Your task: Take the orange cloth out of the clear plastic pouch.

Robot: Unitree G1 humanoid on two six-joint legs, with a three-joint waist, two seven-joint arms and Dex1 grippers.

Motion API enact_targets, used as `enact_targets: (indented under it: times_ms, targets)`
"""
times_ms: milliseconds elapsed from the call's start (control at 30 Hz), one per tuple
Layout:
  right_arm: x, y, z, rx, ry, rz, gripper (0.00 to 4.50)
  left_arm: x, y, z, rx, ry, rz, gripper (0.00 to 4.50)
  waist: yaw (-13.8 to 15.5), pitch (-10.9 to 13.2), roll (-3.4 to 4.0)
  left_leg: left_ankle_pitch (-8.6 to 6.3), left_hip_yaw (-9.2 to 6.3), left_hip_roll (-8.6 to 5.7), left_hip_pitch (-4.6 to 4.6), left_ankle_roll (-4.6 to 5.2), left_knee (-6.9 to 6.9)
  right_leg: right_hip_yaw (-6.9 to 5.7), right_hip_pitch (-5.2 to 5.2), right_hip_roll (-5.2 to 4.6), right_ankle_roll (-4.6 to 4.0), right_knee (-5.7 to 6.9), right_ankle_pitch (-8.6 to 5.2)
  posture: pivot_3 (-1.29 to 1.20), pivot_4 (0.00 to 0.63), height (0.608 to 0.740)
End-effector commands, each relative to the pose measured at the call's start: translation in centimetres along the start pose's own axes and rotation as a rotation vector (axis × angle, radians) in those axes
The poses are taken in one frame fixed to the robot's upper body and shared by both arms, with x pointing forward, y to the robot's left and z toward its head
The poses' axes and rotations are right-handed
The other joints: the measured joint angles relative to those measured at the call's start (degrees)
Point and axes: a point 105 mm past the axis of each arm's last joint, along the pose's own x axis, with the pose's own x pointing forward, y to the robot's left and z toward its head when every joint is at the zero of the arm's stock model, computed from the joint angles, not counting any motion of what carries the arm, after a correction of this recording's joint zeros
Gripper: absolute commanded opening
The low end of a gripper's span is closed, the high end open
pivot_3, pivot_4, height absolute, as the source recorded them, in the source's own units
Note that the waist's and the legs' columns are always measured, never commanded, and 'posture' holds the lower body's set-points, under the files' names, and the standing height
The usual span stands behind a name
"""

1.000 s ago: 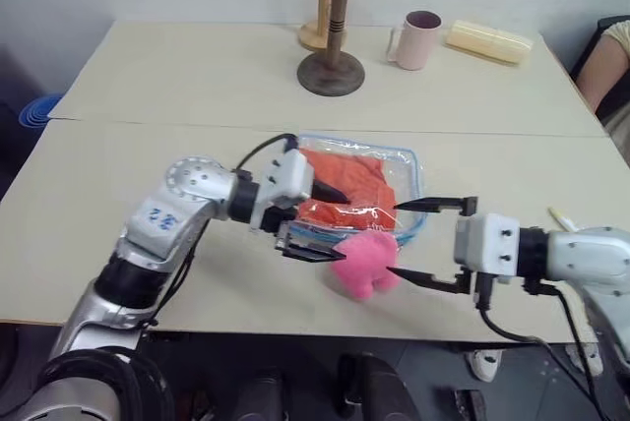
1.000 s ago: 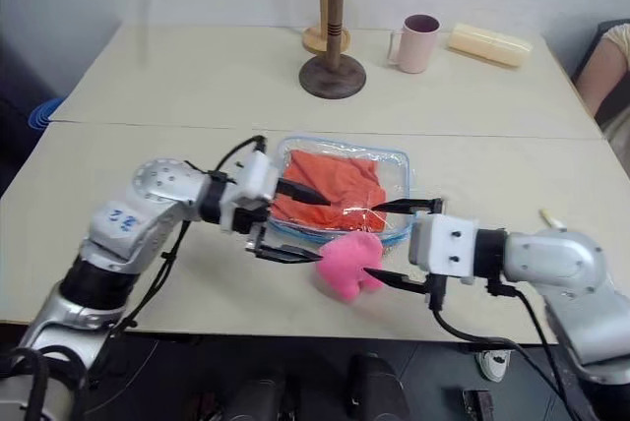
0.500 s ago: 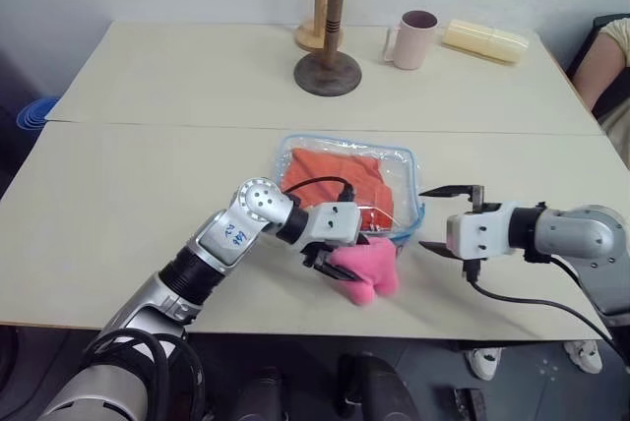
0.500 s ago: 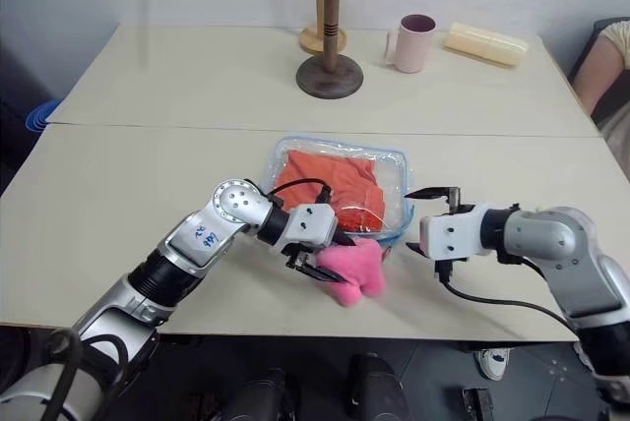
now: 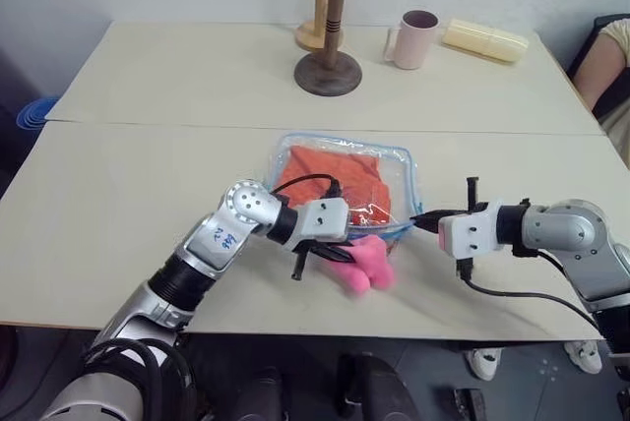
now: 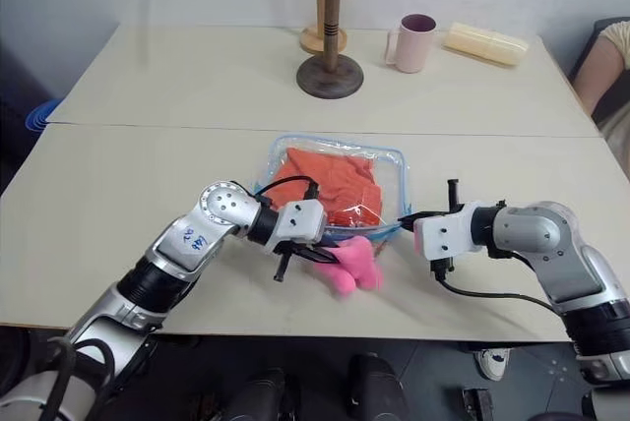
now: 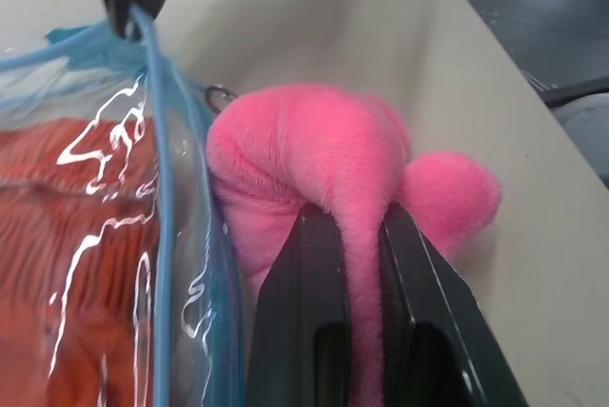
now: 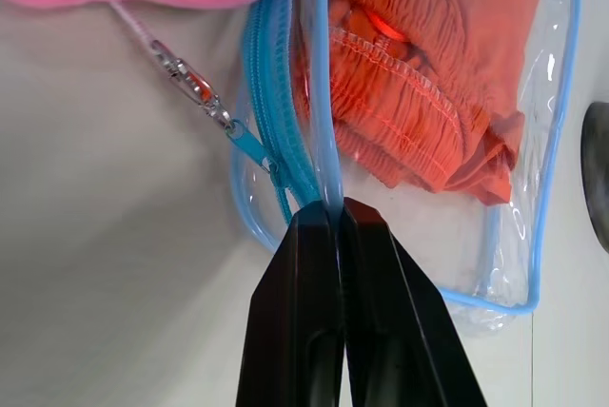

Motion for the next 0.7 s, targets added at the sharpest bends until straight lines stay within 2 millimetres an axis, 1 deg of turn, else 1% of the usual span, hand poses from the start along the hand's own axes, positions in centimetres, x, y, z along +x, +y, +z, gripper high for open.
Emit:
enact_targets:
  times_ms: [33,100,200,267,300,333,367,433,467,533,700]
  targets:
    - [-1.3,-1.1,-0.4,-0.059,0.020,-0.031,0.07,-3.0,-0.1,-0.1,-0.046,-0.006,0.114,0.00,0.0,0.0,0.00,0.00,-0.01,0.00,0.00,0.00,0.00,0.00,0.00,0.00,0.00,0.02,0.00,0.00,0.150,0.740]
    - [-1.6,-1.1,-0.6,-0.101,0.021,-0.028,0.07,-5.2,-0.8,-1.1,-0.111,0.009,0.177,0.00,-0.2,0.0,0.00,0.00,-0.01,0.03,0.01,0.00,-0.01,0.01,0.00,0.00,0.00,0.01,0.00,0.00,0.150,0.740]
    - [-2.0,-1.1,-0.8,-0.156,0.008,-0.037,0.07,-9.1,-1.9,-3.1,-0.232,0.049,0.303,0.00,-0.4,0.0,0.01,0.00,-0.03,0.05,0.02,0.00,-0.01,0.01,0.00,-0.03,0.00,0.01,0.00,0.00,0.150,0.740]
    - [-2.2,-1.0,-0.9,-0.182,-0.005,-0.039,0.07,-12.1,-2.6,-4.4,-0.319,0.071,0.395,0.00,-0.7,0.0,0.01,0.00,-0.04,0.05,0.03,0.00,-0.01,0.01,0.01,-0.05,0.00,-0.02,0.00,0.00,0.150,0.740]
    - [-2.3,-0.9,-0.9,-0.189,-0.017,-0.039,0.07,-14.1,-2.9,-5.4,-0.371,0.093,0.457,0.00,-0.7,0.0,0.01,0.00,-0.05,0.05,0.03,0.00,-0.01,0.00,0.01,-0.07,0.00,-0.03,0.00,0.00,0.150,0.740]
    - [-2.3,-0.8,-0.9,-0.193,-0.026,-0.039,0.07,-15.6,-3.2,-6.1,-0.403,0.117,0.504,0.00,-0.8,0.0,0.01,0.00,-0.07,0.05,0.03,0.00,-0.01,-0.01,0.01,-0.08,-0.01,-0.08,-0.01,0.00,0.150,0.740]
    - [-2.4,-0.7,-0.9,-0.198,-0.035,-0.034,0.07,-17.8,-3.6,-7.2,-0.445,0.150,0.576,0.00,-1.0,0.0,0.01,0.00,-0.08,0.05,0.03,0.00,-0.01,-0.01,0.01,-0.09,-0.01,-0.09,-0.01,0.00,0.150,0.740]
    - [-2.5,-0.5,-1.0,-0.200,-0.047,-0.024,0.07,-20.7,-3.9,-8.2,-0.490,0.172,0.672,0.00,-1.1,0.0,0.01,0.00,-0.07,0.04,0.05,0.00,0.00,-0.02,0.02,-0.11,-0.02,-0.14,-0.01,0.00,0.150,0.740]
    - [-2.5,-0.4,-1.1,-0.198,-0.052,-0.021,0.07,-21.6,-3.9,-8.3,-0.501,0.168,0.702,0.00,-1.2,0.0,0.01,0.00,-0.07,0.04,0.05,0.00,0.00,-0.02,0.02,-0.11,-0.02,-0.13,-0.01,0.00,0.150,0.740]
    - [-2.2,-0.2,-1.0,-0.192,-0.072,-0.015,0.07,-22.2,-3.4,-8.2,-0.508,0.138,0.741,0.00,-1.2,0.0,0.01,0.00,-0.06,0.04,0.05,0.00,0.00,-0.02,0.02,-0.12,-0.02,-0.13,-0.01,0.00,0.150,0.740]
    - [-1.4,-0.4,-0.7,-0.173,-0.110,-0.018,0.07,-21.3,-3.2,-8.2,-0.504,0.108,0.744,0.00,-1.2,0.0,0.01,0.00,-0.06,0.02,0.04,0.00,-0.02,-0.02,0.02,-0.14,-0.02,0.03,-0.01,0.00,0.150,0.740]
